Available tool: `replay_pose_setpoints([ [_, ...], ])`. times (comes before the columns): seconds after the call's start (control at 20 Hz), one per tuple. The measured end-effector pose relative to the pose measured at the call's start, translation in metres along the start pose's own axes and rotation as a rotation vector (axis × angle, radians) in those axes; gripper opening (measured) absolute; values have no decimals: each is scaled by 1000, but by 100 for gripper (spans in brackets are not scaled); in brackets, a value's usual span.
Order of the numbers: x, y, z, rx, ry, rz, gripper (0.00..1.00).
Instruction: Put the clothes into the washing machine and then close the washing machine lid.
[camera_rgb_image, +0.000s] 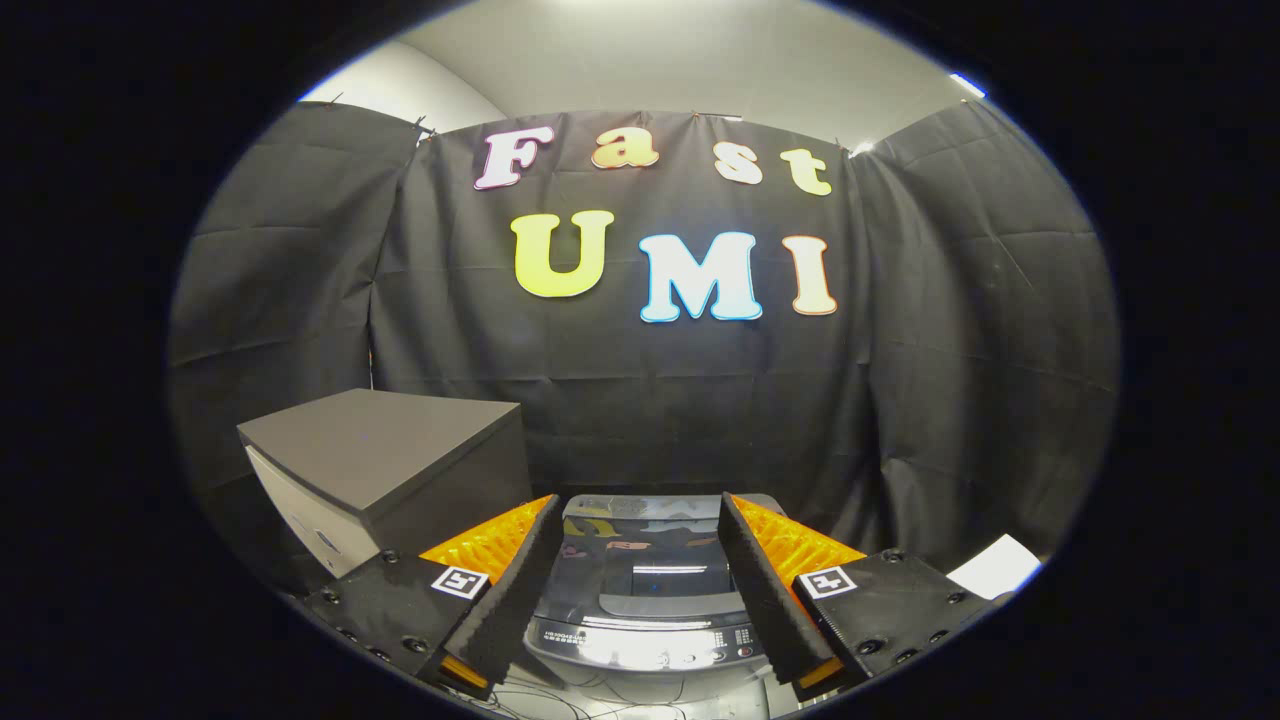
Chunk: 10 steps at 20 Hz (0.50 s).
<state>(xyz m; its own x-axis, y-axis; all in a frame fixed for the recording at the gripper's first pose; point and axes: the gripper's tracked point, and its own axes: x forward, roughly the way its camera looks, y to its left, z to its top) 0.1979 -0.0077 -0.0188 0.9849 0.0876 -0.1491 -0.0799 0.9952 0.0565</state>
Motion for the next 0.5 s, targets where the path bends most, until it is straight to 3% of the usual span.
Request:
replay_pose_setpoints([
  [0.5, -113, -1, 11, 6, -70, -39, 97],
])
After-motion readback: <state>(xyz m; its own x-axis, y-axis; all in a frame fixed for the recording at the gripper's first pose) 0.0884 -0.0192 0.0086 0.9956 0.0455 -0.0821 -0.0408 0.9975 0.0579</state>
